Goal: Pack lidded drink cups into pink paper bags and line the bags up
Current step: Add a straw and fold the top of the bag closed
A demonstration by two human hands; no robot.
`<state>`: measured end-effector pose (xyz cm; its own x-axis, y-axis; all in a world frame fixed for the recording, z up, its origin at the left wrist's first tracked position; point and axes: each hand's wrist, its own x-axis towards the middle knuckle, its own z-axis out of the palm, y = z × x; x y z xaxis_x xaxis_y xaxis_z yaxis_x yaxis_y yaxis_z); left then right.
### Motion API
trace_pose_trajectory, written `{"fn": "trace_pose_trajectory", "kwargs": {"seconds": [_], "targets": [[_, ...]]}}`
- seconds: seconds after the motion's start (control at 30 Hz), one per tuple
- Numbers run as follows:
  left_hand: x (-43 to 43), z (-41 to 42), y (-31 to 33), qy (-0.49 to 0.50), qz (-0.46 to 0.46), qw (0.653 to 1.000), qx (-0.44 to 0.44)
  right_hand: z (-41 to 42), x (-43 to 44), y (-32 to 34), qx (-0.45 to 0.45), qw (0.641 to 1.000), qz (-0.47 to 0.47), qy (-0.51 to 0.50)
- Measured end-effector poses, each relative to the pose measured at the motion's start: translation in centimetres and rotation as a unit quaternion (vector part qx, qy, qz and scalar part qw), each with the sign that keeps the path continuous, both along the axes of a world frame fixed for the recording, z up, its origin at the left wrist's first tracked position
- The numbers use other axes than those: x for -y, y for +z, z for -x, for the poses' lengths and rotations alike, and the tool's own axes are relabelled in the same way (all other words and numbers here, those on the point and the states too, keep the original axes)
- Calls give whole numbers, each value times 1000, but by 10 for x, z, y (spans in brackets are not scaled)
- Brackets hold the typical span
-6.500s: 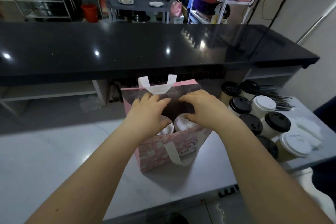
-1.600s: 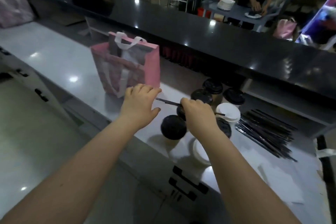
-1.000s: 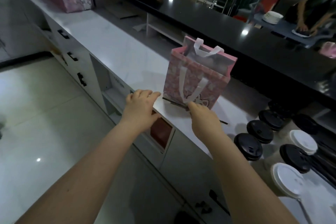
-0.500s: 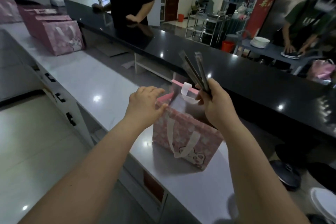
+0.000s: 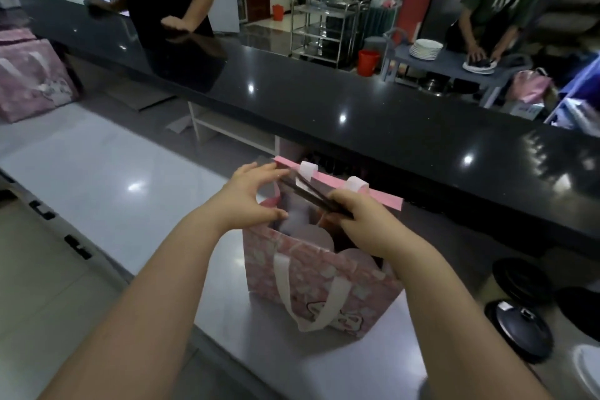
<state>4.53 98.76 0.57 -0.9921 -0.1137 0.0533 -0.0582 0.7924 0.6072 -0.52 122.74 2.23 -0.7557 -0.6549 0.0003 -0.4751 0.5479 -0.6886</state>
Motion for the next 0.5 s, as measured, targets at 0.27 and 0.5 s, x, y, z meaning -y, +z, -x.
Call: {"fn": "trace_pose_trajectory", "kwargs": {"seconds": [0.27,0.5], "targets": [[8,-3,-5,-64,-20,997,-23,-5,4,-1,-80,976,-190,-75],[7,-7,2,-52,60,987,-139,-30,8,12,-83,972,-151,-161]]}}
